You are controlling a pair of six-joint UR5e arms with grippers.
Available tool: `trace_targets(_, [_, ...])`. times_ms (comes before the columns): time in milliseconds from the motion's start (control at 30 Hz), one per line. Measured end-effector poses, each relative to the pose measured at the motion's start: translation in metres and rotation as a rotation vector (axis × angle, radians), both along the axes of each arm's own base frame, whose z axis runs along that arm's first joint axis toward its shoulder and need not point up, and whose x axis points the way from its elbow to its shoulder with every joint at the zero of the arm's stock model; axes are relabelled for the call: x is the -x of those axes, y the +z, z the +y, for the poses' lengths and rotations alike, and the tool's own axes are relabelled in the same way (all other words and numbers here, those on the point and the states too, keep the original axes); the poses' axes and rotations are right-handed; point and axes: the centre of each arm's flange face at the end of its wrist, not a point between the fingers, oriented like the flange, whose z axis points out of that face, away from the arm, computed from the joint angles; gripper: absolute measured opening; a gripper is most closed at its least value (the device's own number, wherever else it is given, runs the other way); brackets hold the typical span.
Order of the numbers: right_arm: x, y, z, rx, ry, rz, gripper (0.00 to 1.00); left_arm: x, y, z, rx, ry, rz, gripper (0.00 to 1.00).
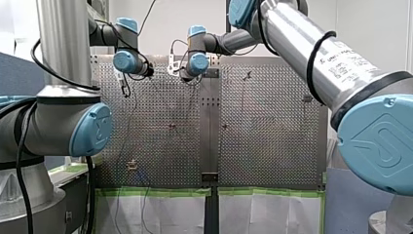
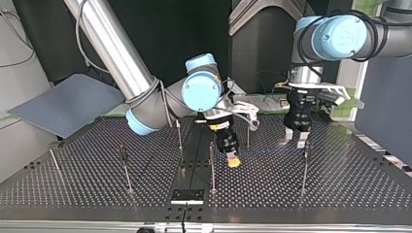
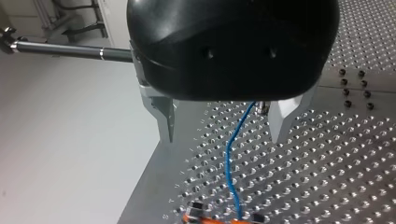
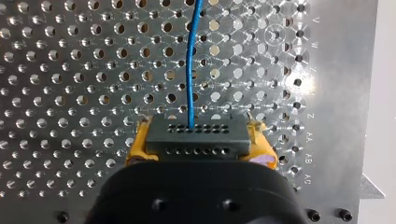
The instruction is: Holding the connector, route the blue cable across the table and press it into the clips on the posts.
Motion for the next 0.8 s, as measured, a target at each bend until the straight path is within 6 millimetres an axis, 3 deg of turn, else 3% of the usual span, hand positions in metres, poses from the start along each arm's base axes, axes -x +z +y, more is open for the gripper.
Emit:
trace_targets(600, [0.000, 0.000, 0.000, 0.000, 0.000, 0.002, 0.00, -0.058, 0.007, -0.014, -0.031, 0.015, -0.040, 1.00])
trace_targets(800, [0.000, 0.000, 0.000, 0.000, 0.000, 0.002, 0.00, -0.074, -0.010, -0.013, -0.035, 0.048, -0.013, 1.00])
